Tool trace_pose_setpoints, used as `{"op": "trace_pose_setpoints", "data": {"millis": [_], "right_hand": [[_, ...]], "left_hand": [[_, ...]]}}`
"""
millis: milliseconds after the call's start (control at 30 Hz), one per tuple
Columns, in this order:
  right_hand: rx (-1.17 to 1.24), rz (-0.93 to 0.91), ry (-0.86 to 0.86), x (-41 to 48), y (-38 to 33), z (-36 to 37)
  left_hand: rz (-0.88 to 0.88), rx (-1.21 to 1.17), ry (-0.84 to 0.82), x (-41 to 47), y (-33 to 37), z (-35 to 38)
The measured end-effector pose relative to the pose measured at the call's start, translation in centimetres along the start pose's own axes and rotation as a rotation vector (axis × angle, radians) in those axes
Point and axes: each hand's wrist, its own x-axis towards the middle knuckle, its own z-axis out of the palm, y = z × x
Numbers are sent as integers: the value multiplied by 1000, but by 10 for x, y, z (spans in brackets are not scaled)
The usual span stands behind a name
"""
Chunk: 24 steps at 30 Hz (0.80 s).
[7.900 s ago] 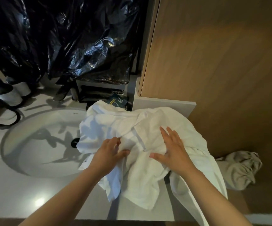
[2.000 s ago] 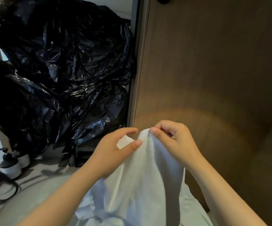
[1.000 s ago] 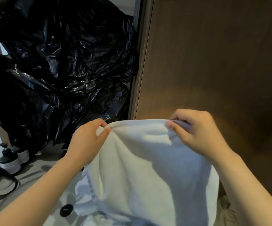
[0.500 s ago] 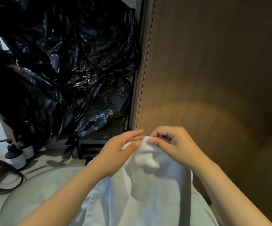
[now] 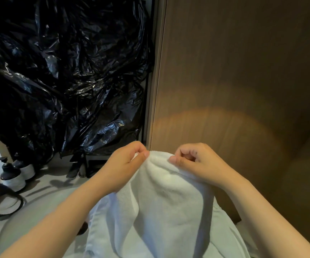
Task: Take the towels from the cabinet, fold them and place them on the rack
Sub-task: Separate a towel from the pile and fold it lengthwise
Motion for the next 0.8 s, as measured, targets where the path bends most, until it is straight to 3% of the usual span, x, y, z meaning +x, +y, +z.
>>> {"op": "trace_pose_setpoints", "data": {"millis": [133,267,500,633,800], "right_hand": [[56,61,-33,-13,13,-6],[67,110,-49,-18,20,-10],[9,152,-77,-22,17,-19],[-1,98,-45,-22,0,-27],[-250,-94,-12,-20,-29,-22]], "left_hand": [[26,100,-1,5,-11,-12],[-60,248,48,10,-36,-22],[-71,290,165,8,-57,-32],[-58,250,219,5,-55,-33],[-67,104,245,9,-38,-33]]}}
